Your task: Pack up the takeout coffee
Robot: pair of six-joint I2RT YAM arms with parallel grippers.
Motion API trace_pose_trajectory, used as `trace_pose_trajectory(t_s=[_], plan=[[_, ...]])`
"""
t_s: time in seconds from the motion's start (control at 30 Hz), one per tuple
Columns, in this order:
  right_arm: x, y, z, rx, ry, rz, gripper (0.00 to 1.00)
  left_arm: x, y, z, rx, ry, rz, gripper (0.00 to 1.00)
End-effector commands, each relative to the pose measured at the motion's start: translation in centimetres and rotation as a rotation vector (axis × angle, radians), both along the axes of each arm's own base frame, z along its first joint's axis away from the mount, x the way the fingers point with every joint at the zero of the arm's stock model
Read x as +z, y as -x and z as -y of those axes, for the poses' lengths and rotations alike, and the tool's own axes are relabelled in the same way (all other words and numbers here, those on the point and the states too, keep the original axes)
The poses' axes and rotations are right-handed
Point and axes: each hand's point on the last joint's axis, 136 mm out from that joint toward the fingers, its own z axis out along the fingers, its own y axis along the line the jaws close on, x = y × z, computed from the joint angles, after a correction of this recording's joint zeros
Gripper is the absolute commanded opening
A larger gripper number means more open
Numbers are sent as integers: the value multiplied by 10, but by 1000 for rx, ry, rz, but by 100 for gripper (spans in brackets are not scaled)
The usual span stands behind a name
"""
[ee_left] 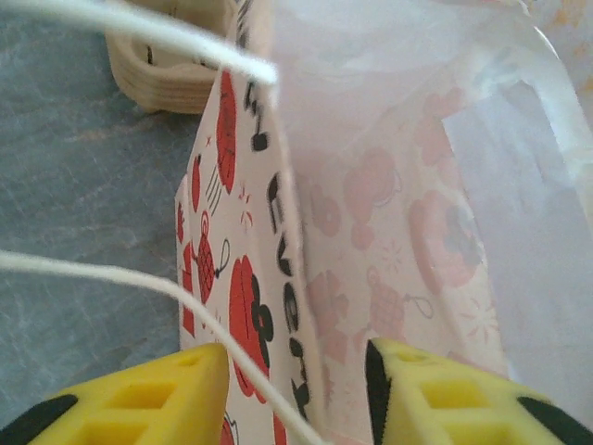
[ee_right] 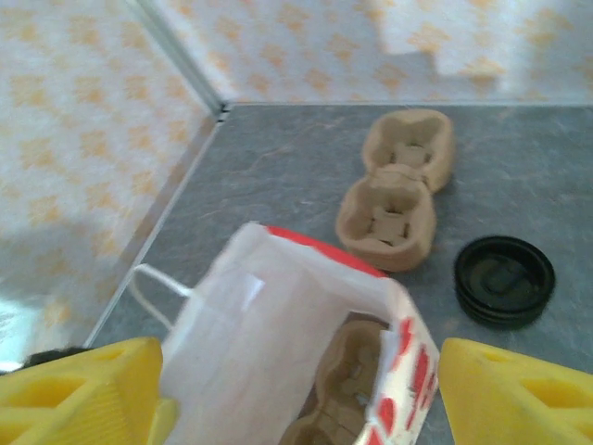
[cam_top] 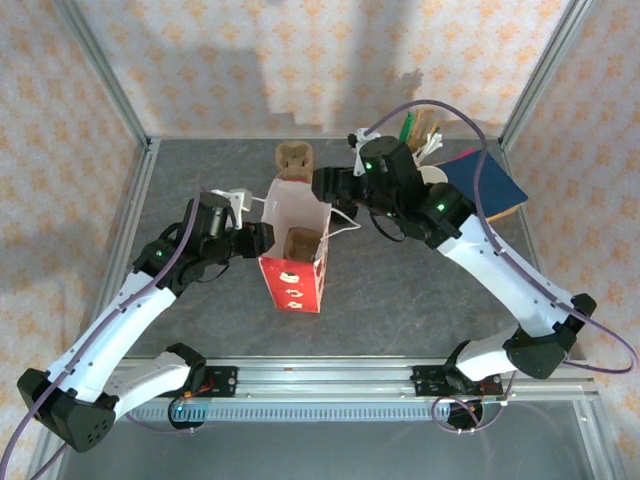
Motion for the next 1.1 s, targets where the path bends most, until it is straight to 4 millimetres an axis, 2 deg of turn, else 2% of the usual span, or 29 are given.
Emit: trace_pose_trajectory(t_s=[0.0, 0.17, 0.4, 0.57, 0.73, 0.87, 0.93, 1.07], plan=[[-22, -16, 23, -179, -18, -77, 76, 25, 5, -1, -7, 16, 46, 52], [-49, -28, 17, -186, -32, -161, 72, 40, 12, -1, -30, 30, 74, 59], [-87, -40, 4, -144, -4, -261, 63, 58, 17, -13, -1, -11, 108, 61], [-111, -36, -10, -81, 9, -335, 51, 80, 20, -21, 20, -22, 137, 61], [-123, -31, -19, -27, -5, -367, 37, 113, 26, -20, -3, 5, 201, 64], [-118, -28, -23, 7, -19, -358, 21, 129, 22, -25, 17, -22, 243, 64], [-107, -24, -25, 33, -47, -332, 16, 132, 18, -29, 41, -36, 257, 64], [-73, -10, -27, 97, -111, -216, 13, 143, 8, -38, 125, -16, 319, 63]])
